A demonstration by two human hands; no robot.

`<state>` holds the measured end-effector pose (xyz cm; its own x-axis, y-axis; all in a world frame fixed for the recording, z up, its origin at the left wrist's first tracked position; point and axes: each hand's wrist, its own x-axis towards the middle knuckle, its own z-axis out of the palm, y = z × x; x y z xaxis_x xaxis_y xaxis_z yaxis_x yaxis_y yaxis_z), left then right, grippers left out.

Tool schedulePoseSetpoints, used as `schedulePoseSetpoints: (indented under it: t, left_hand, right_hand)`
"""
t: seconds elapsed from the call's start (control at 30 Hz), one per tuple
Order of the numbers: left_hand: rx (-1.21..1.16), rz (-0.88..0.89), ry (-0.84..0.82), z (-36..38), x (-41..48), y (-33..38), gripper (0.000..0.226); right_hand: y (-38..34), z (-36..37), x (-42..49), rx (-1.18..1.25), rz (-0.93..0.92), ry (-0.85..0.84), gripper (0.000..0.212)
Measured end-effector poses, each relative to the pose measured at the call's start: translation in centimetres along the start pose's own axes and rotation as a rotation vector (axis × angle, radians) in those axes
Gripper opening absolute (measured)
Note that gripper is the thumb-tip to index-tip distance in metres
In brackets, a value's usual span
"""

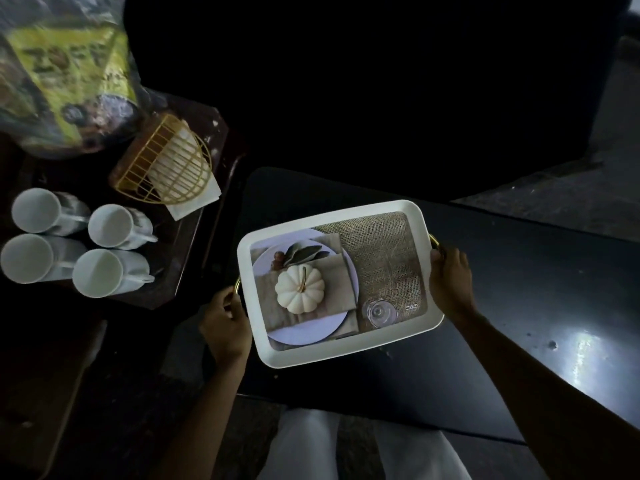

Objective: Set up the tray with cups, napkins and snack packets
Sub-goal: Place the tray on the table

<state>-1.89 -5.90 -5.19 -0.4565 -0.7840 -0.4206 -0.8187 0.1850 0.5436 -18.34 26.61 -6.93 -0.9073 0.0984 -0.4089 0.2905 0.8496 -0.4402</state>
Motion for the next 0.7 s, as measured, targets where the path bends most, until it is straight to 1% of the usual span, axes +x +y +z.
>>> schedulePoseSetpoints:
  t: [0.17,0.23,0.37,0.47,0.6,0.7]
  left_hand:
    - [0.021,0.09,0.021,0.0,-0.5,0.9,0.025]
    - [0.035,0.142,0.017,0.4,-1.1,1.5,0.025]
    - [0.047,0.214,-0.013,1.8,-3.0,3.4,0.026]
    - [0.051,0.226,-0.035,3.3,-4.7,5.0,0.028]
    - [0.036,0.316,-0.057,6.0,-7.3,6.8,0.026]
    - [0.046,0.357,-0.091,8.1,-8.8,7.7,0.024]
  right_hand:
    - [1.4,-1.3,-0.1,0.046,0.028,0.043,0.025]
    - [2.9,-2.4,-0.6,0.06,0.068,0.057,0.023]
    - [6.2,-5.4,-1.8,0.075,0.149,0.072,0.018]
    - [9.2,-7.9,-2.9,0.087,0.173,0.083,0.02]
    - [13.4,-10.3,-4.5,0.135,0.247,0.183,0.017]
    - [16.2,-11.5,-5.3,0.185,0.292,0.21,0.017]
